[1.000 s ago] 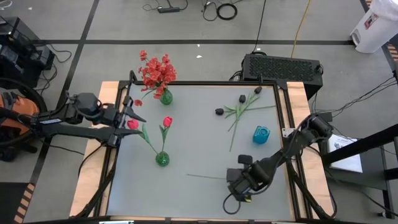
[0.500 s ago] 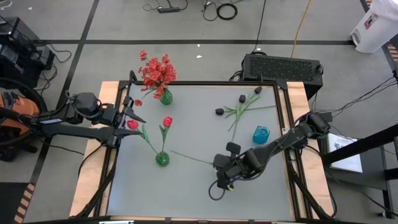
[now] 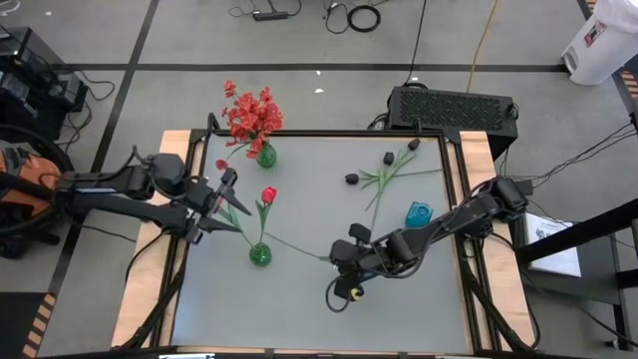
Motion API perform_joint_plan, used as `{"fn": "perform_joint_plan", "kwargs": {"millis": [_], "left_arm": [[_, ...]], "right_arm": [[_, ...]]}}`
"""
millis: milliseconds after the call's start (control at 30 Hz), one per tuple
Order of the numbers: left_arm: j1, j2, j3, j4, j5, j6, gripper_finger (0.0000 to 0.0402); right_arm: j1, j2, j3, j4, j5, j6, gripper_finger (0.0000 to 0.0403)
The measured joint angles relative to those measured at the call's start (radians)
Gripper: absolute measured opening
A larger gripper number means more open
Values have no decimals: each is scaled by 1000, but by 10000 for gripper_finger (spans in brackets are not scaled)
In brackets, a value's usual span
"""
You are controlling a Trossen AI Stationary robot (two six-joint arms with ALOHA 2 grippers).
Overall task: Sort flowers into vase by color
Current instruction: Put the red flower into the bottom green vase
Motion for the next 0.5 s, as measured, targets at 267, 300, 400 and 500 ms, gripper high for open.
{"fn": "perform_joint_plan", "kwargs": {"millis": [267,300,400,500], "left_arm": [[-7,43,0,80,-1,-2,203],[-7,48,0,90,-1,-2,203],[-7,66,0,143,-1,-2,203],[-7,86,0,206,-1,-2,203]], "right_arm": [[8,-7,61,29,35,-56,0],[9,-7,74,30,47,-73,0],[8,-7,104,32,79,-108,0],[8,-7,128,31,124,-123,0]]}}
